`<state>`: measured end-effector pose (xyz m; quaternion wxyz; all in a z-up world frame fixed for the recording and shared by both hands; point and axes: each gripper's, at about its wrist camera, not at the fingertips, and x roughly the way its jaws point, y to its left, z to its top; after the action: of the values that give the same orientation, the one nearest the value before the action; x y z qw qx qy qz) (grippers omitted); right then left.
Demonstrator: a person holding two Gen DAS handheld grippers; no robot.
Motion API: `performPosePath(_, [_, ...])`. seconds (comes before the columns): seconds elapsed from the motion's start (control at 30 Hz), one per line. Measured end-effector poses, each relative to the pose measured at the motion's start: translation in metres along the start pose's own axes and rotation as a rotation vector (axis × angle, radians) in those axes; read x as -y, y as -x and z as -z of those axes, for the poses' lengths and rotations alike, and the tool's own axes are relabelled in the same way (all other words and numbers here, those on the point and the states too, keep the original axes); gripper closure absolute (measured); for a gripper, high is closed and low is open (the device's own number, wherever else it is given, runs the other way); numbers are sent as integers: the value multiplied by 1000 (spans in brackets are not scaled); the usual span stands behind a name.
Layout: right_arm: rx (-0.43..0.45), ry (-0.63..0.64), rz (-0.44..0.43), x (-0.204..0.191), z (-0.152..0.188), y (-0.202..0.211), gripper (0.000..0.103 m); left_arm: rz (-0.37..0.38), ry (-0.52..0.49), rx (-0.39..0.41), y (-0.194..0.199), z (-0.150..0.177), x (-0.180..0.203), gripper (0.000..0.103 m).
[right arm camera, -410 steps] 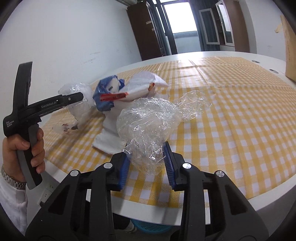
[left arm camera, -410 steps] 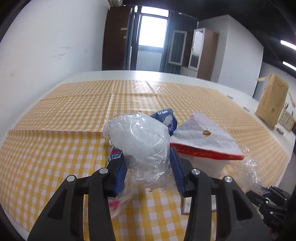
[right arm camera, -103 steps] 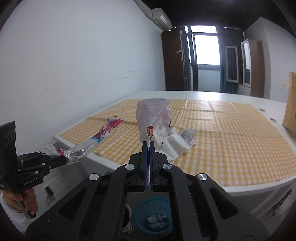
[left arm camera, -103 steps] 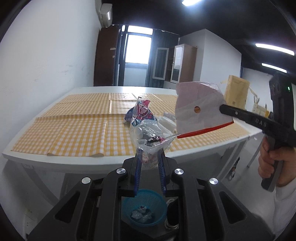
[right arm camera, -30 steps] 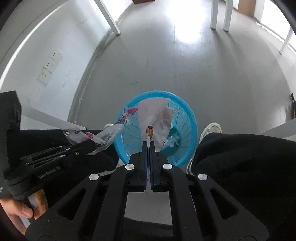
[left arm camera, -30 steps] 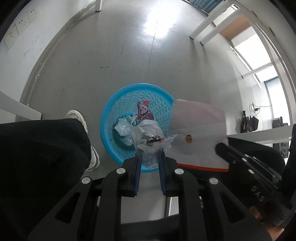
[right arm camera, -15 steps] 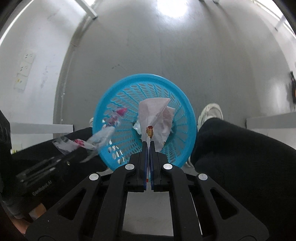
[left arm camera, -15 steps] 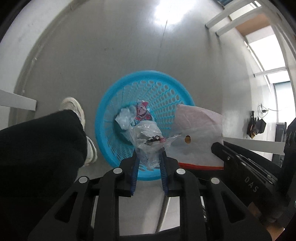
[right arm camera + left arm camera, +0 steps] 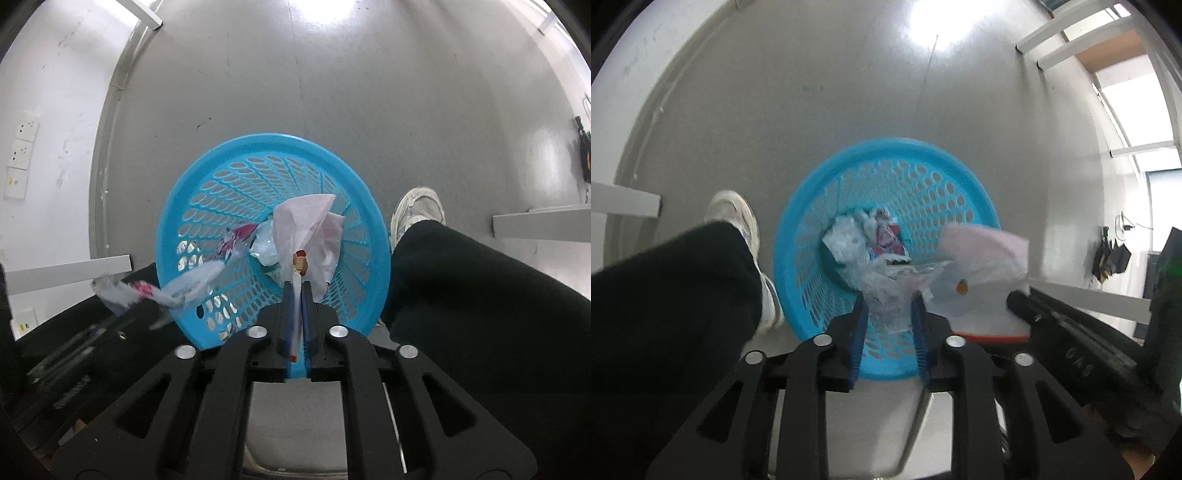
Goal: Collect trash
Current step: 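Open the left tool and right tool to drop both items into the basket, then raise both tools back up to the white paper on the table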
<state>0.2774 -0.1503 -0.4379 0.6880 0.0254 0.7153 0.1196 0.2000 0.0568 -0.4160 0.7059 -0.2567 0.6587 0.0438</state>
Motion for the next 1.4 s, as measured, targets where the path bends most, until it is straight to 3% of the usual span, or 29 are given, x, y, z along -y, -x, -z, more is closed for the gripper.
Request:
performPosePath(0.03, [-1,-4,-5,0,0,-1,84,1,1,14,2,-1,1,64])
performPosePath(0.07, [2,-4,-3,1,0,-1,84,8,8,28,5,-2,1,61])
performPosePath(0.23, [5,5,14,-1,2,-2,77,13,34,42,7,-2,-2,61])
performPosePath(0.47, [27,57,56,-8,10,6,77,-8,9,48,10,1,1,56])
performPosePath(0.7, [74,89,40,-14,24,29,71,-29,-11,81,23,7,2,53])
performPosePath(0.9, [147,168,70,-23,45,61,67,-10,-20,154,58,26,1,47])
performPosePath(1.1, [239,235,39,-29,74,100,61,17,-81,234,97,50,1,44])
performPosePath(1.2, [266,278,56,-31,92,113,56,-44,-127,260,115,68,3,40])
performPosePath(1.3, [285,297,42,-29,108,128,52,-25,-150,259,131,84,4,40])
performPosePath(1.4, [349,325,15,-26,128,151,46,-21,-209,315,155,102,5,38])
